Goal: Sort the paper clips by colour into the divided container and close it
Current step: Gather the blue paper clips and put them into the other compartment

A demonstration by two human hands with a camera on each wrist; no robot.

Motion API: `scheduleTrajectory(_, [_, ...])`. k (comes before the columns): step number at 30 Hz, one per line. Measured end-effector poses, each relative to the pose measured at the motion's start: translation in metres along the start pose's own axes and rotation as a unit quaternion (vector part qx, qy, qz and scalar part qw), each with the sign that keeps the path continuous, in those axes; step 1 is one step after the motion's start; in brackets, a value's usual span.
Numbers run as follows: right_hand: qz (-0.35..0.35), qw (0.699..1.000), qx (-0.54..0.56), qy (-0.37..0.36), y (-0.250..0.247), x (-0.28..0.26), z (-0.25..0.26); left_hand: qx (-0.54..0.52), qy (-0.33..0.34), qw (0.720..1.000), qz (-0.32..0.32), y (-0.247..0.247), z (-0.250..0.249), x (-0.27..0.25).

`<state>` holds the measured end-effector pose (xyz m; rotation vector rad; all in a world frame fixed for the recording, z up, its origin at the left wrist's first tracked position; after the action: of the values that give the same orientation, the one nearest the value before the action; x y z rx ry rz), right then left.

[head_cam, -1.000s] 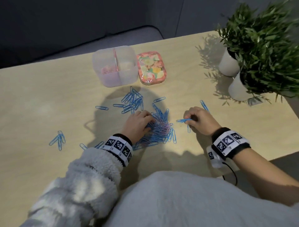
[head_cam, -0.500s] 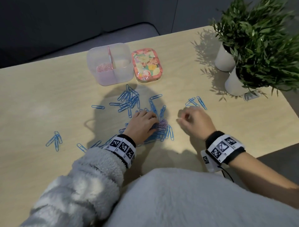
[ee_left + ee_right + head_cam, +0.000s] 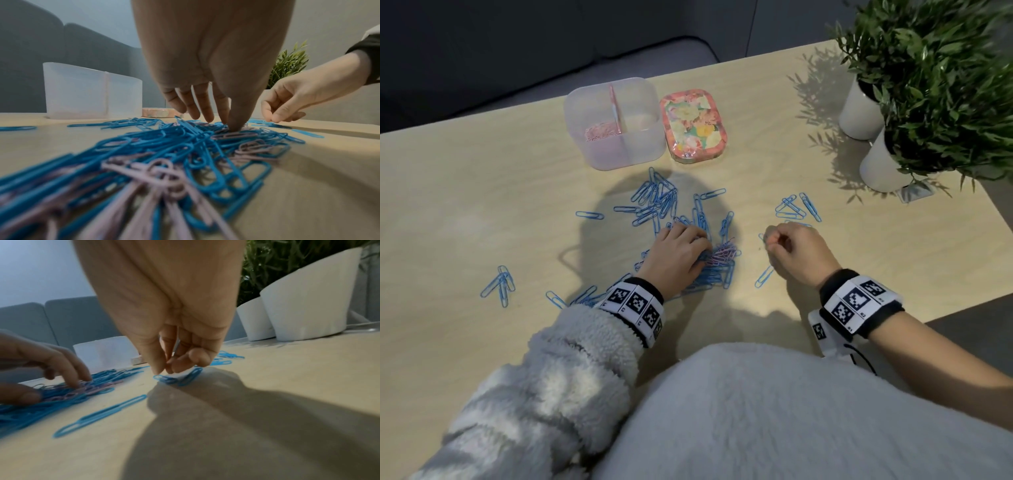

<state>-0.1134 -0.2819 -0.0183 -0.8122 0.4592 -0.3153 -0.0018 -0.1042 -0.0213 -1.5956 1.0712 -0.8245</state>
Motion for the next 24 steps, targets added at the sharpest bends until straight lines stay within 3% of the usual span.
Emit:
scheduleTrajectory(3, [0.095, 0.993, 0.024, -0.071, 0.025, -0.003, 0.03, 0.004, 0.018, 1.0, 0.004, 0.003, -0.008, 0.001])
scheduleTrajectory(6, [0.188, 0.97, -0.045, -0.146, 0.05, -0.01, 0.044, 0.001, 0.033, 0.999, 0.023, 0.006, -0.011, 0.001])
scheduleTrajectory(8, [0.185, 0.969, -0.06, -0.154, 0.047, -0.012, 0.034, -0.014, 0.025, 0.999, 0.028, 0.004, -0.007, -0.002])
scheduleTrajectory(12, [0.114, 0.987, -0.057, -0.095, 0.016, -0.007, 0.006, -0.058, 0.019, 0.998, 0.029, 0.007, 0.004, -0.011])
scheduleTrajectory(16, [0.045, 0.992, -0.056, -0.106, 0.009, 0.005, 0.029, -0.074, 0.038, 0.996, 0.043, 0.012, 0.003, -0.015])
scheduleTrajectory(20, [0.086, 0.983, -0.075, -0.143, 0.038, 0.02, 0.057, -0.072, 0.036, 0.996, 0.048, 0.006, 0.001, -0.013])
scheduleTrajectory(24, [0.097, 0.982, -0.098, -0.131, 0.042, 0.03, 0.058, -0.056, 0.014, 0.997, 0.045, 0.001, 0.004, -0.014])
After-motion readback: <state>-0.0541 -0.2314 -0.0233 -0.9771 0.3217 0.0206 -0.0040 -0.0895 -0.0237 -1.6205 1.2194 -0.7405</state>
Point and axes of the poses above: each hand's wrist, its own x-axis towards the middle knuckle, its own y-axis out of the palm, z = x × y, the point moved 5 cm from there along x, towards the middle knuckle, and after that the axes turned 1 degree about z, right-handed, at the moved point
